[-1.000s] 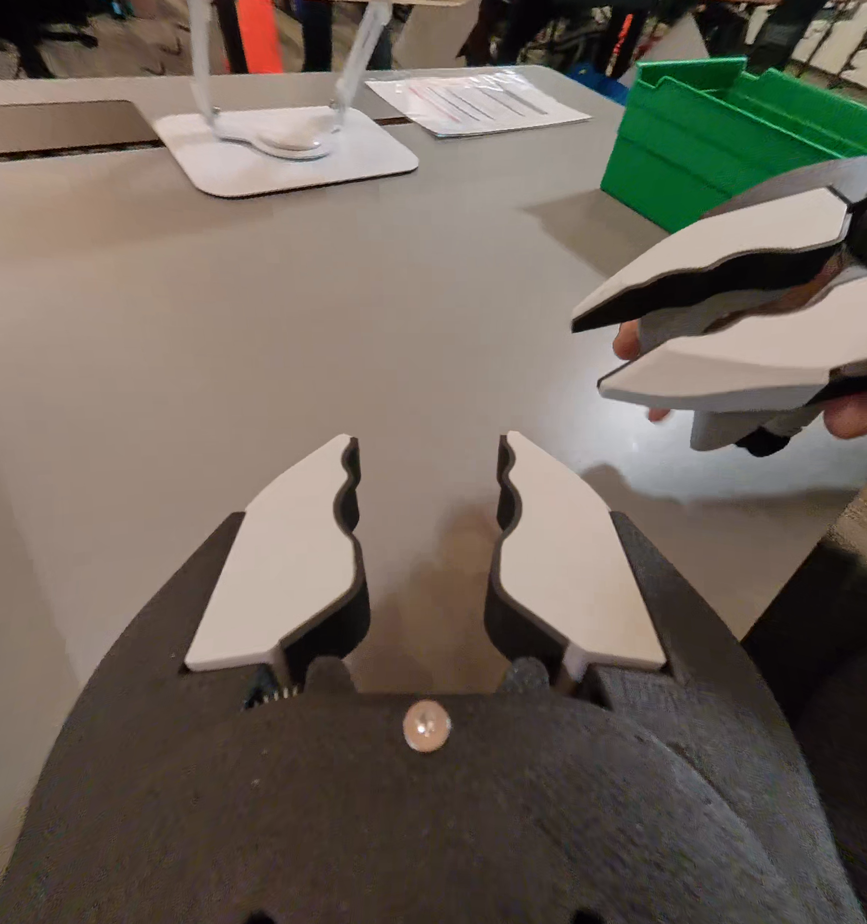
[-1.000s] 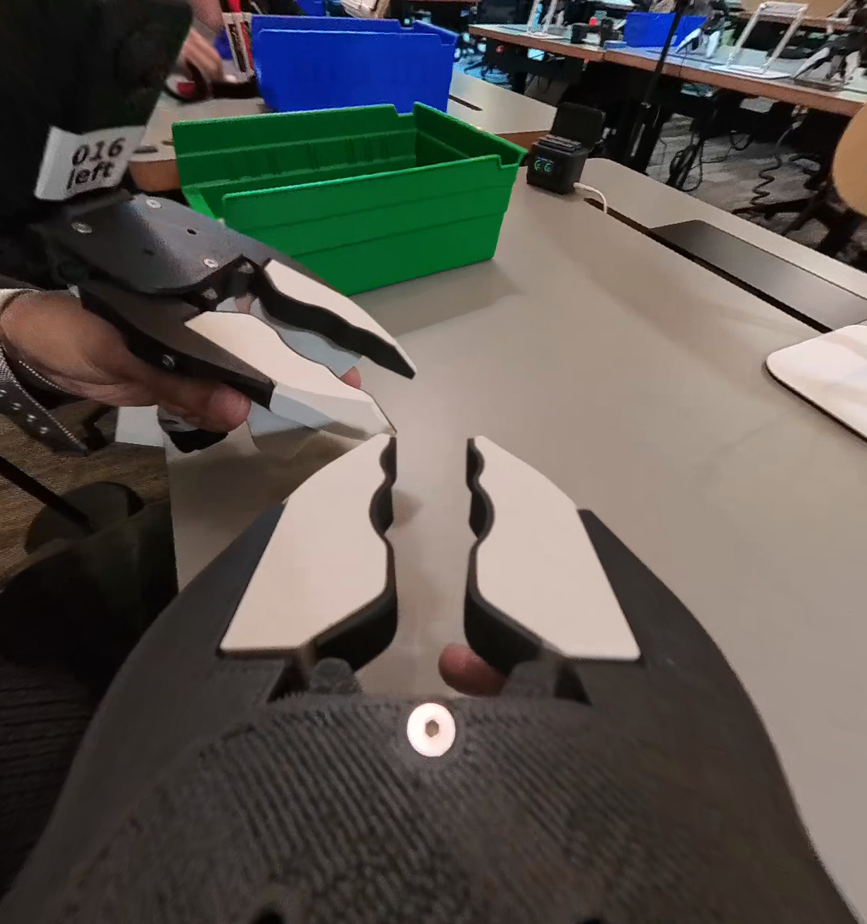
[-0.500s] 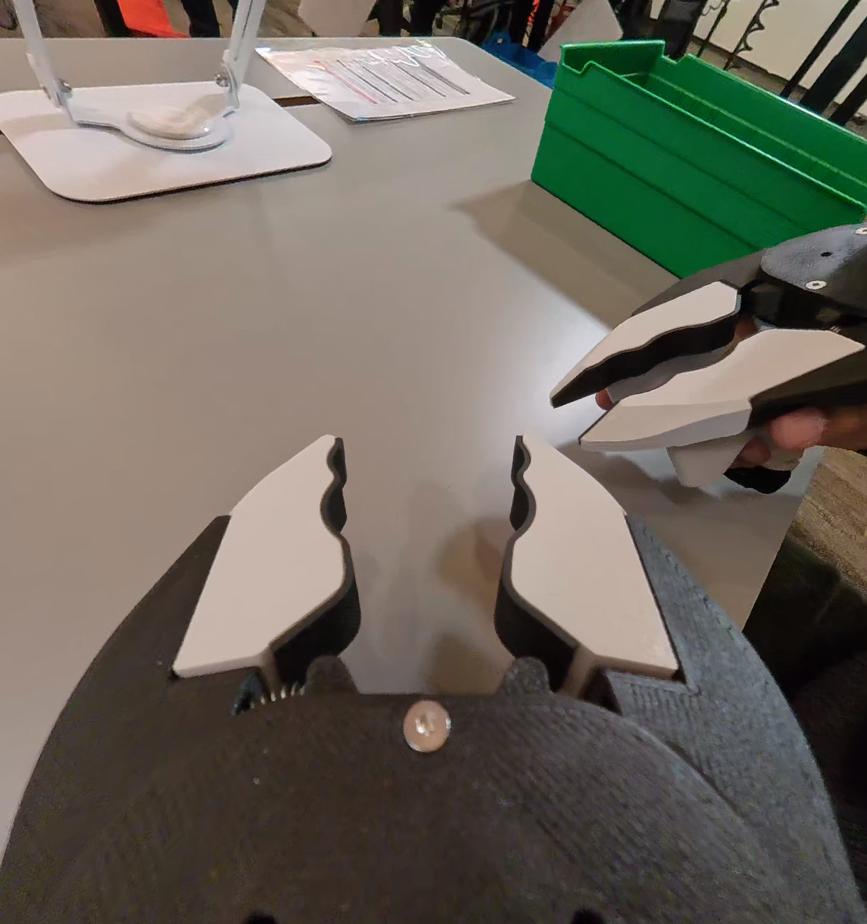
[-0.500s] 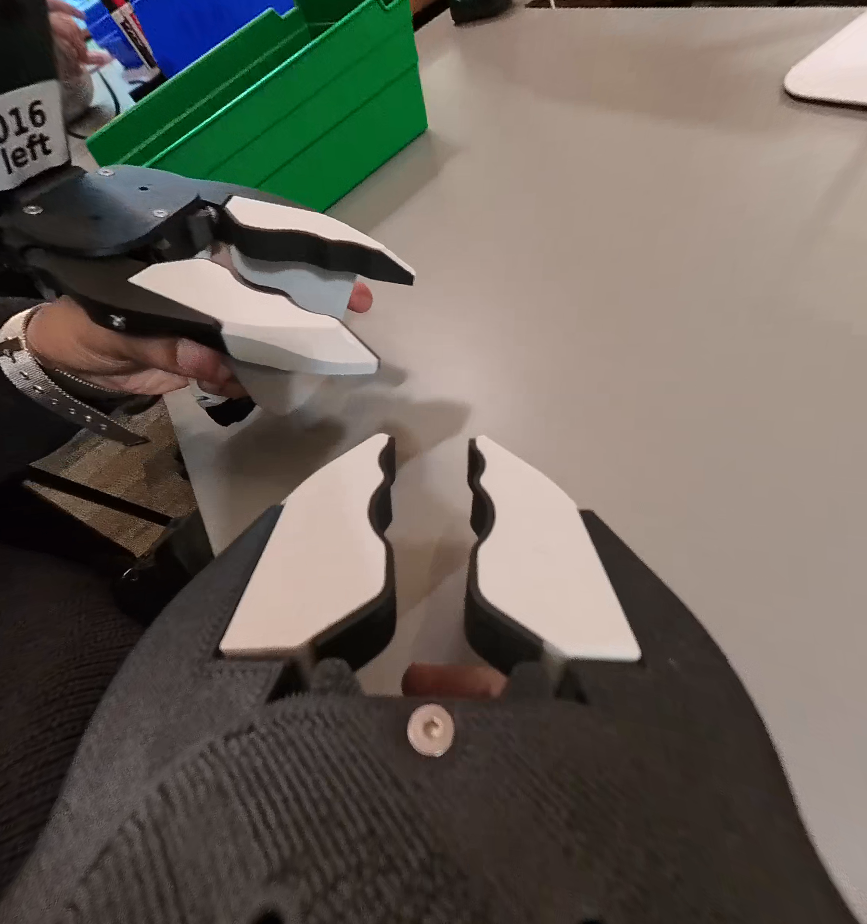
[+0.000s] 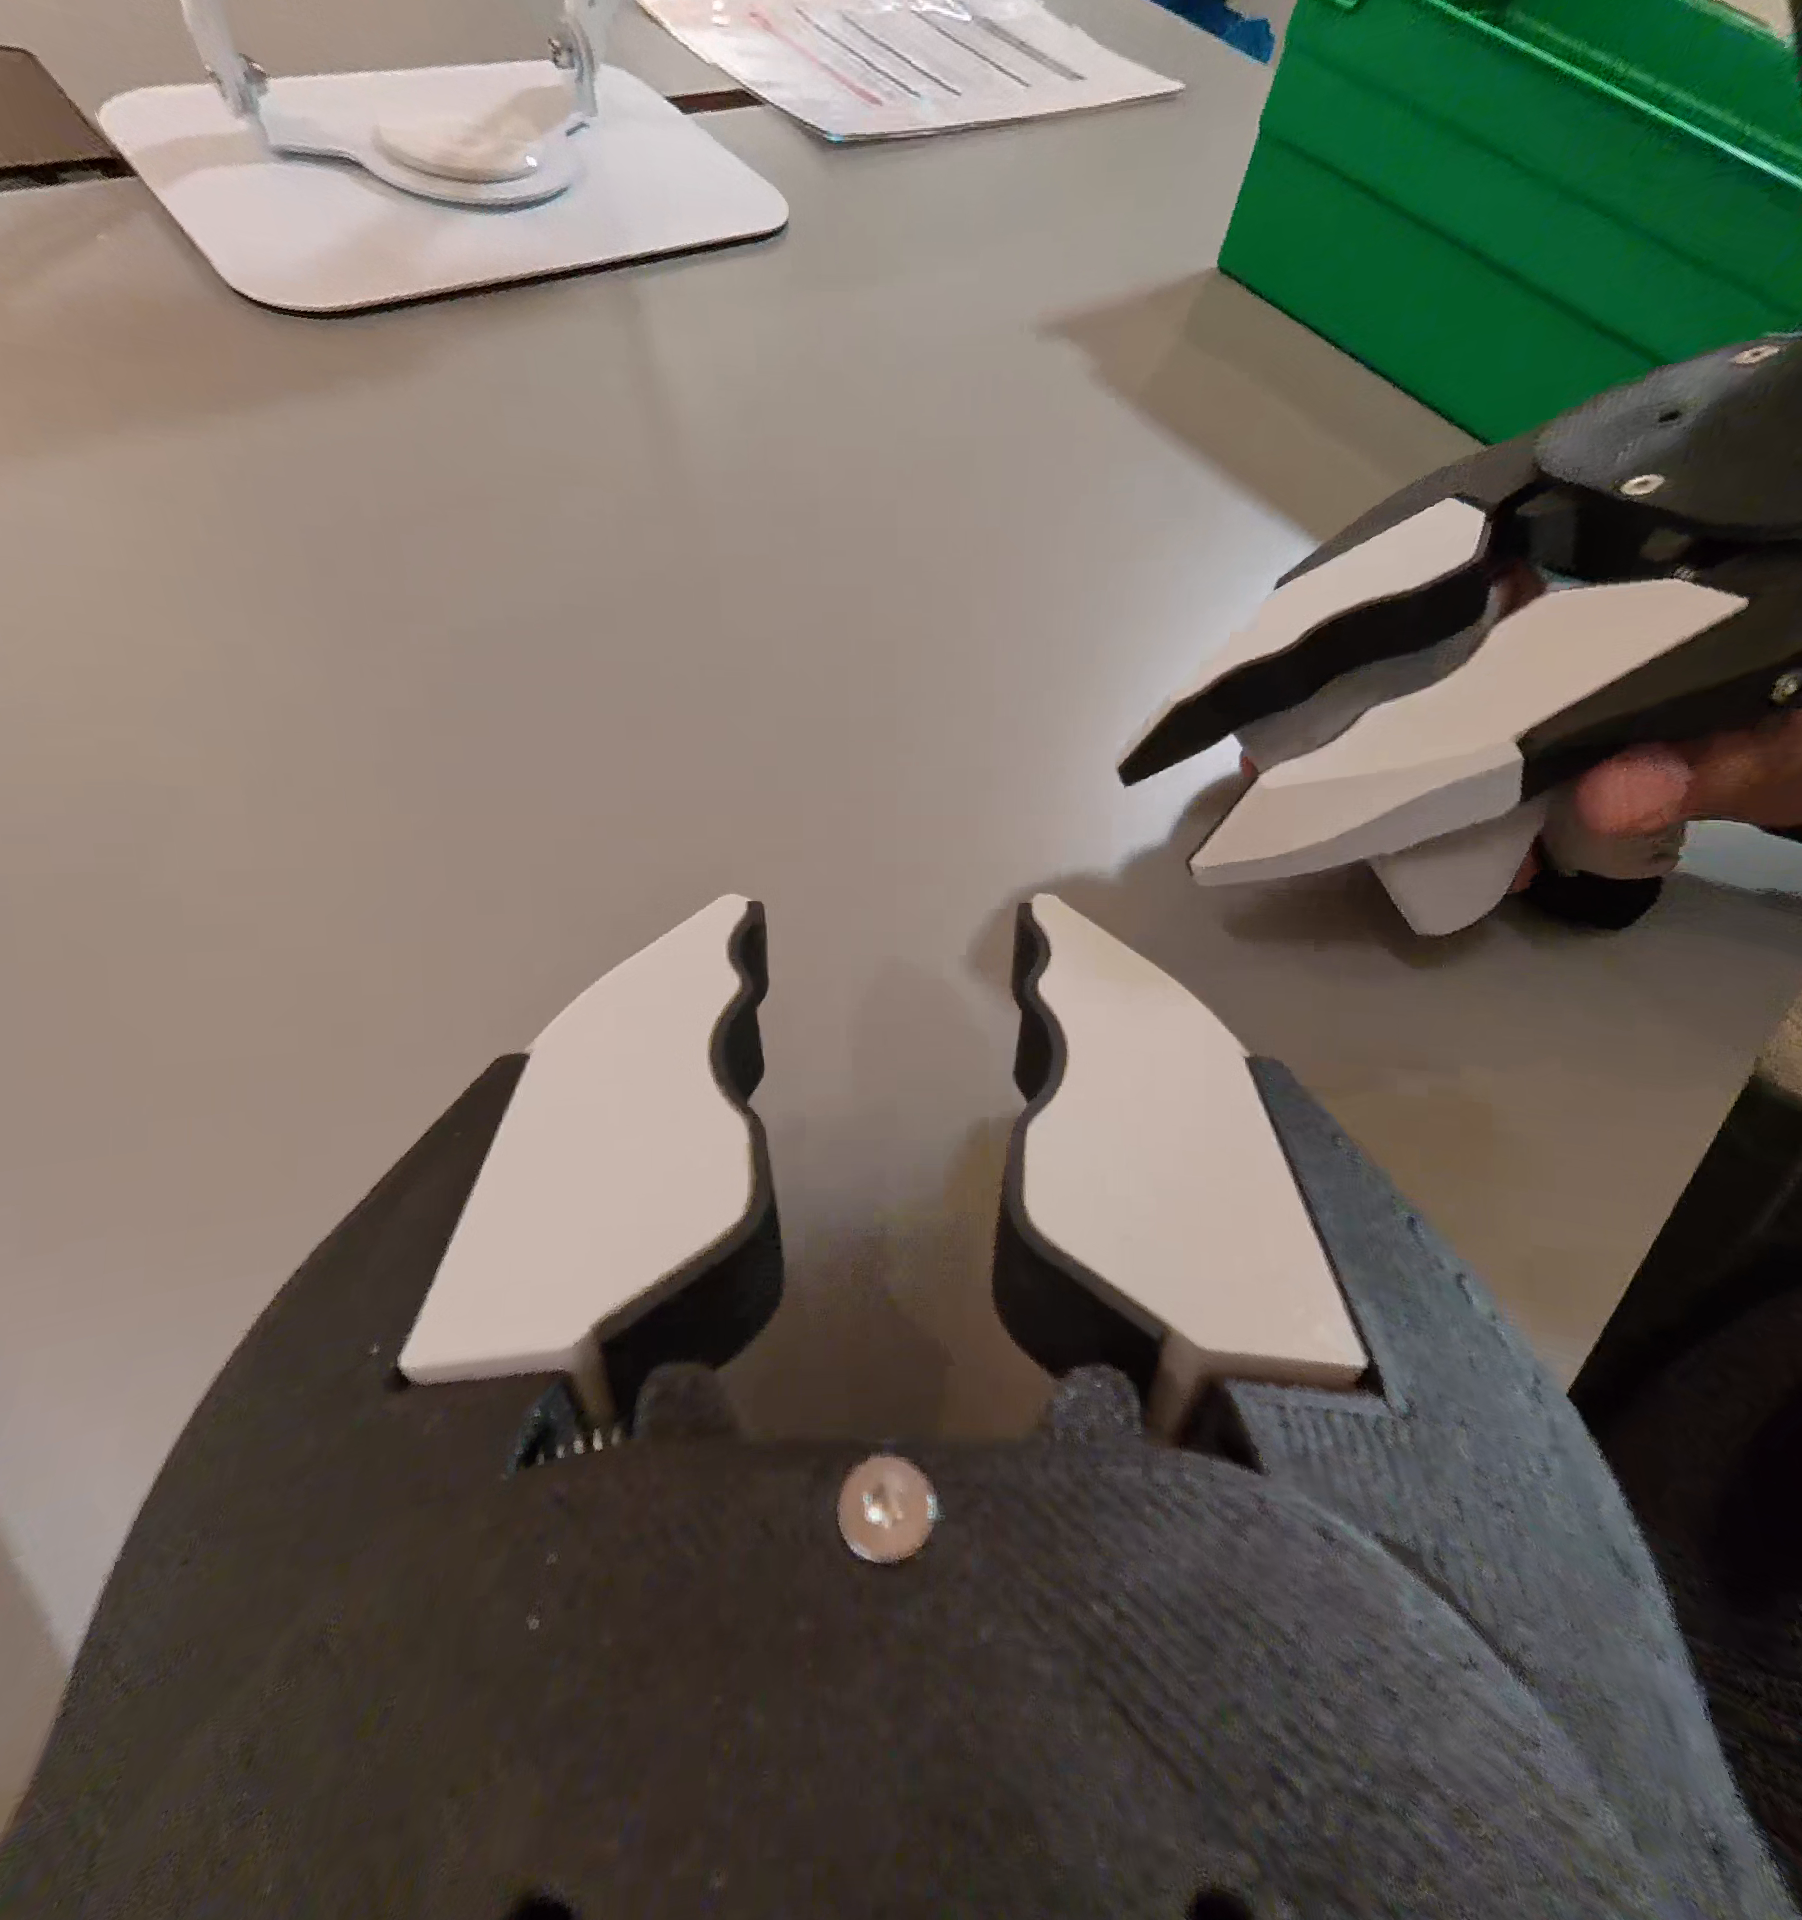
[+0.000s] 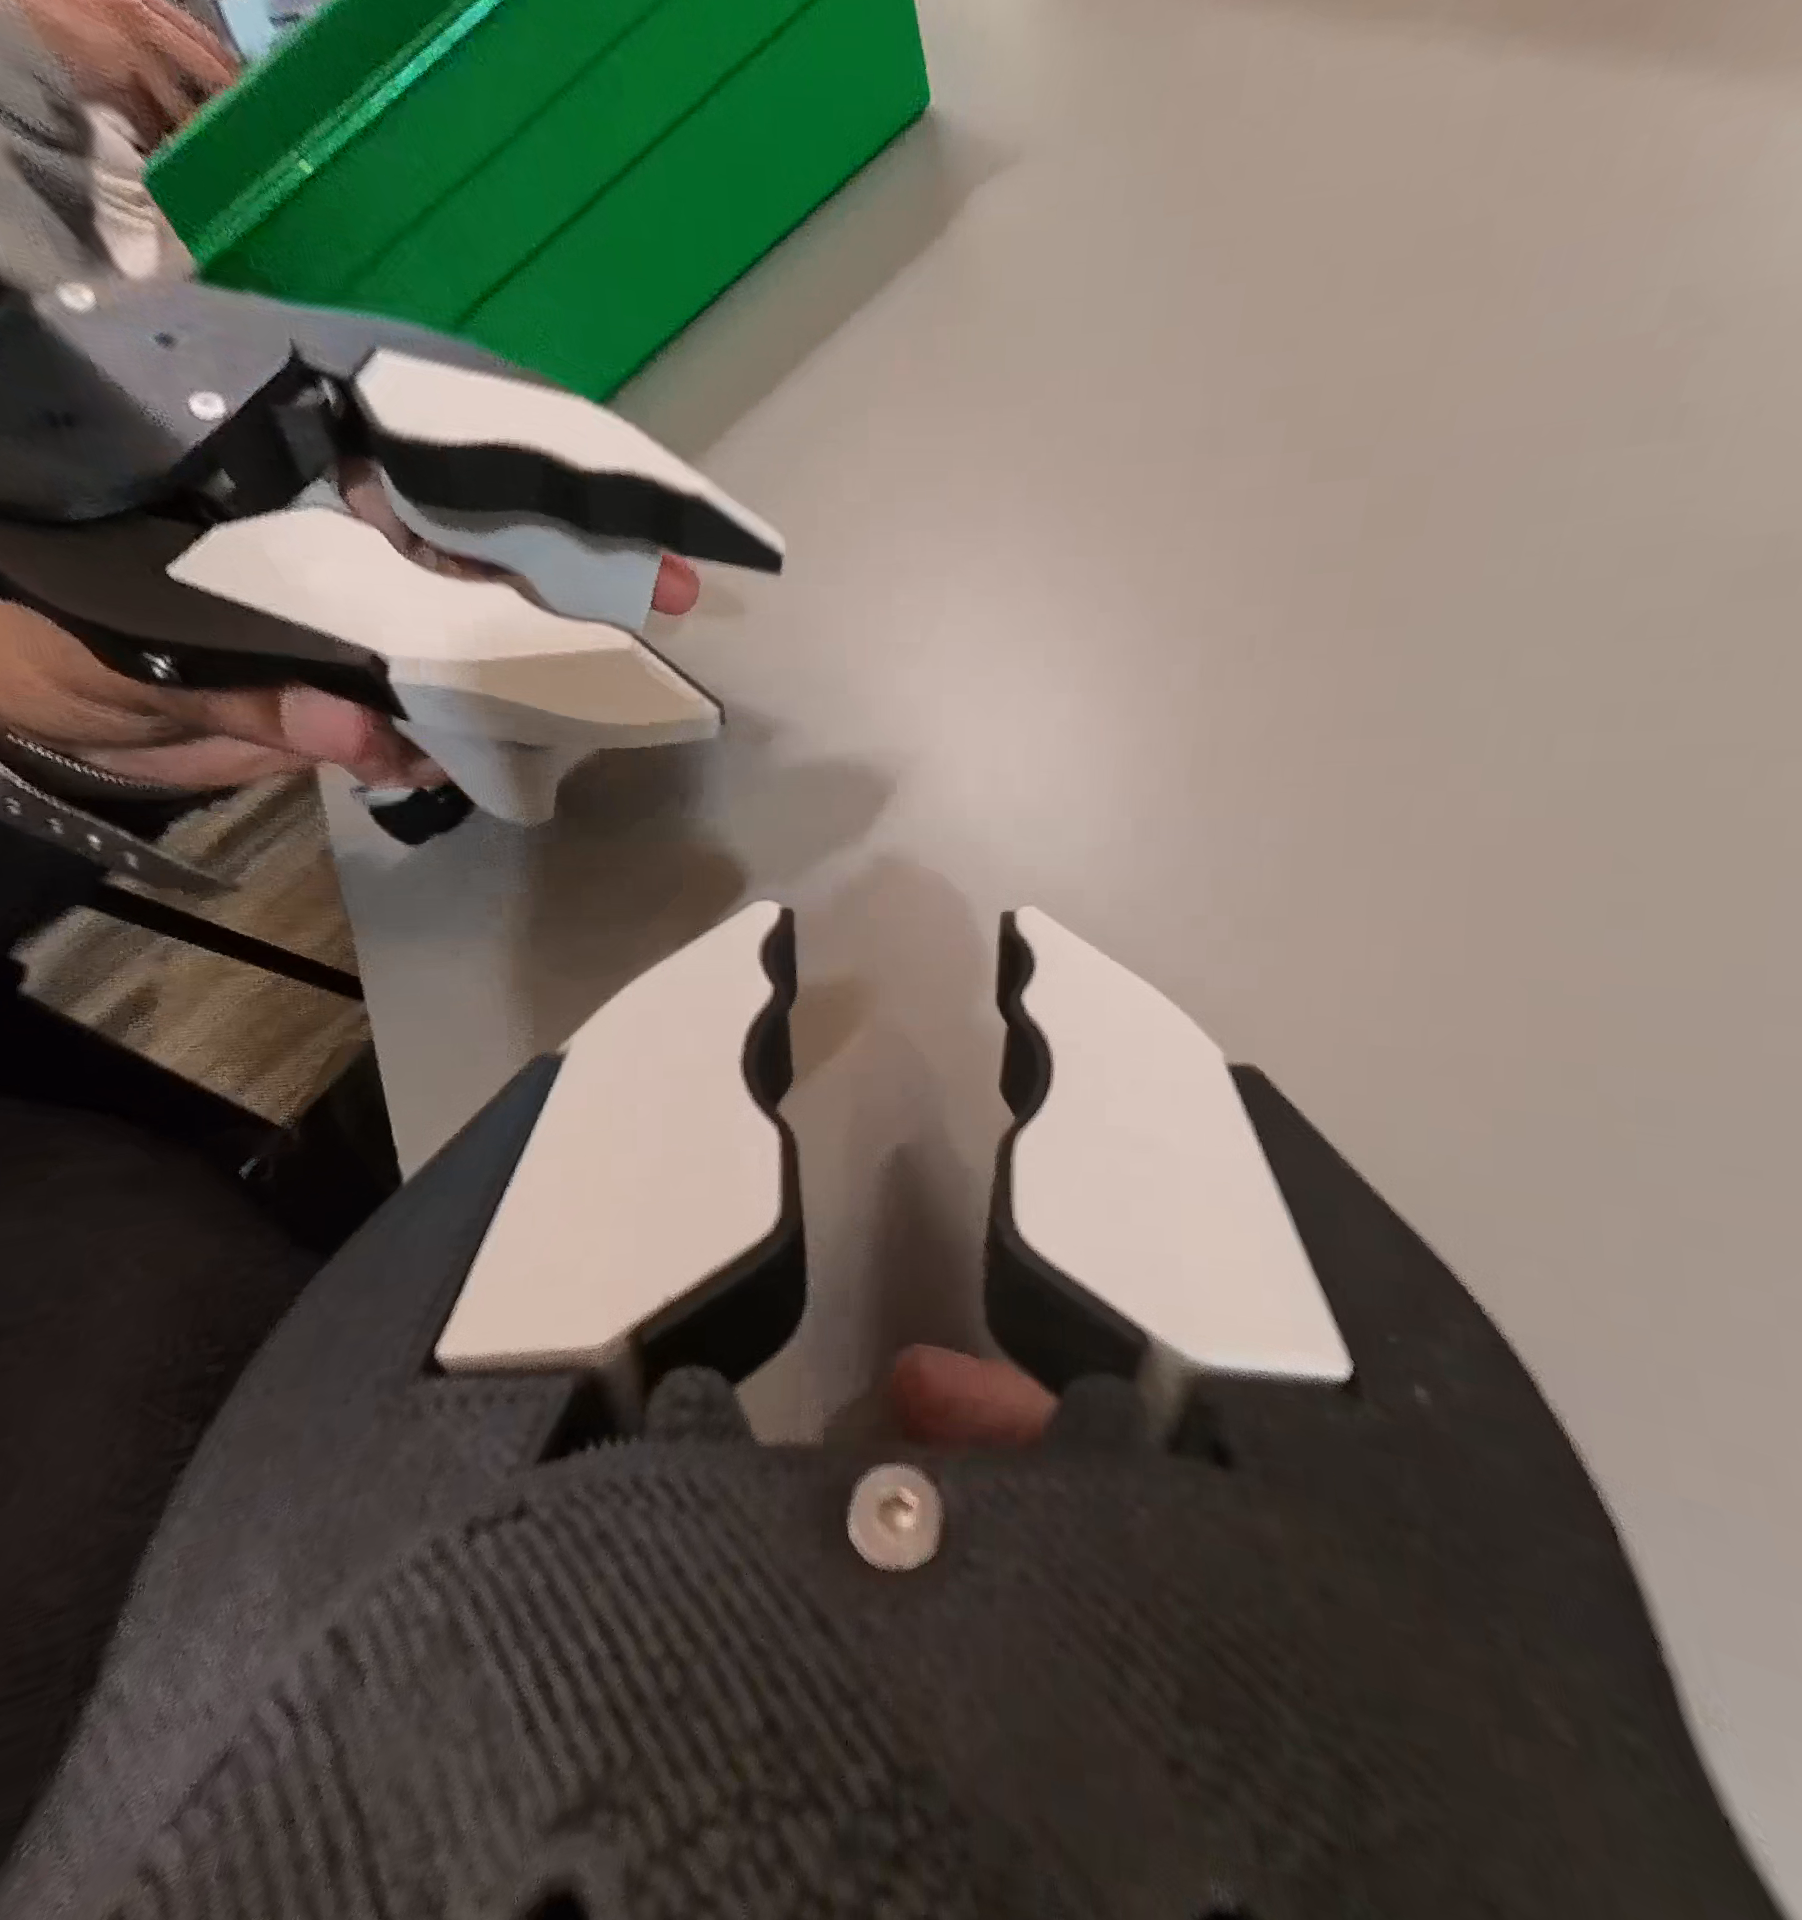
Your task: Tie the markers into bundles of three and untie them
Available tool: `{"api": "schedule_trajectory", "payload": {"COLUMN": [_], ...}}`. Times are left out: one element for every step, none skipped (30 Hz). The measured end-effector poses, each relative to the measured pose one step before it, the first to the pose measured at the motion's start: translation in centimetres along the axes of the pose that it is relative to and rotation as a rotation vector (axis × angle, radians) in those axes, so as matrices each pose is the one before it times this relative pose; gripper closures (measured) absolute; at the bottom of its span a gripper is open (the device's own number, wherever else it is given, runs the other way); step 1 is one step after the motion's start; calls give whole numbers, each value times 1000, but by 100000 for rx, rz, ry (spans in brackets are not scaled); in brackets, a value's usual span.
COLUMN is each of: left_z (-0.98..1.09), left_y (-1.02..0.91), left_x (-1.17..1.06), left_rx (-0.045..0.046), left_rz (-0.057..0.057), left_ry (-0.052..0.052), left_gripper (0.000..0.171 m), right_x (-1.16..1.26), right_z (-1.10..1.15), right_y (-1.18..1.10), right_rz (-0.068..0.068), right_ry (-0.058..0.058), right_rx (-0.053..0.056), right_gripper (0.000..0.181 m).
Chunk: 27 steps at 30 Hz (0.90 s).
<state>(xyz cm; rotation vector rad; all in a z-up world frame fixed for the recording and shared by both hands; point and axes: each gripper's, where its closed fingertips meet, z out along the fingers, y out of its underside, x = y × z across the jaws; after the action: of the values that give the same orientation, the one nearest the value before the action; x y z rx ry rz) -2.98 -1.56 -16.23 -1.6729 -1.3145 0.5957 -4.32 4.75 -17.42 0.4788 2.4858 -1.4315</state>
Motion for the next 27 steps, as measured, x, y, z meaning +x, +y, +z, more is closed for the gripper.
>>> {"api": "schedule_trajectory", "payload": {"left_z": [-340, -344, -362, -378, -393, -424, -447, -457, -453, -468, -454, -453, -446, -428, -407, -385, -359, -333, -297, -264, -228, -189, -142, -117, -78, -28, -5], "left_y": [27, 101, 169, 202, 252, 221, 207, 227, 260, 271, 222, 190, 181, 179, 131, 86, 50, 35, 1, -18, -18, -23, -26, -11, 18, 18, 0], "left_x": [-199, -185, -162, -128, -76, -52, 18, 86, 68, -55, -128, -154, -172, -226, -259, -260, -262, -243, -222, -238, -237, -199, -160, -134, -67, -33, -18], "left_rx": [664, 230, -75, -127, -215, -67, 160, 177, -1, -51, 251, 358, 216, 139, 332, 401, 377, 410, 504, 531, 497, 418, 395, 315, 184, -47, -4], "left_rz": [-942, -902, -1066, -1308, -1477, -1656, -1644, -1380, -1025, -808, -739, -708, -758, -779, -774, -767, -735, -611, -500, -476, -415, -310, -214, -132, 69, 273, 453], "left_ry": [-1138, -978, -773, -485, -166, -81, 240, 667, 455, -312, -757, -683, -707, -882, -934, -895, -917, -797, -751, -951, -1057, -945, -817, -821, -573, -367, -452], "left_gripper": [125, 125, 124, 124, 123, 123, 122, 122, 122, 121, 121, 121, 120, 120, 120, 120, 120, 120, 120, 120, 120, 120, 120, 120, 120, 120, 120], "right_x": [-40, 37, 98, 130, 167, 184, 76, -82, -211, -253, -267, -239, -276, -361, -488, -646, -924, -1275, -1254, -952, -614, -332, -170, -35, 135, 354, 354], "right_z": [188, 216, 268, 315, 381, 437, 475, 488, 513, 549, 566, 562, 555, 596, 647, 752, 843, 928, 1025, 1066, 1025, 1021, 1043, 1086, 1156, 1200, 1232], "right_y": [-411, -375, -300, -216, -119, -19, 43, 39, -40, -230, -435, -703, -993, -1288, -1517, -1639, -1619, -1606, -1645, -1681, -1773, -1788, -1727, -1622, -1465, -1336, -1235], "right_rz": [935, 889, 606, -168, -1006, -1500, -2026, -2665, -2872, -2707, -2574, -2752, -2896, -2879, -2838, -2473, -1512, 244, 1253, 184, -1908, -3138, -3740, -3989, -4133, -4415, -4728], "right_ry": [-1662, -1161, -726, -450, 51, 498, 40, -633, -1014, -732, -293, 359, 363, -160, -1126, -2405, -4739, -7782, -8359, -6719, -4464, -2710, -1877, -1356, -716, 121, -84], "right_rx": [1371, 1009, 464, -176, -925, -1944, -2941, -3284, -2989, -2202, -1387, -476, 513, 1320, 1685, 1468, 461, -437, -1118, -1484, -1036, -1184, -1727, -2297, -3011, -3256, -3097], "right_gripper": [145, 146, 147, 148, 148, 149, 149, 151, 153, 157, 158, 159, 159, 159, 159, 159, 159, 158, 155, 154, 155, 154, 152, 148, 144, 141, 142]}}
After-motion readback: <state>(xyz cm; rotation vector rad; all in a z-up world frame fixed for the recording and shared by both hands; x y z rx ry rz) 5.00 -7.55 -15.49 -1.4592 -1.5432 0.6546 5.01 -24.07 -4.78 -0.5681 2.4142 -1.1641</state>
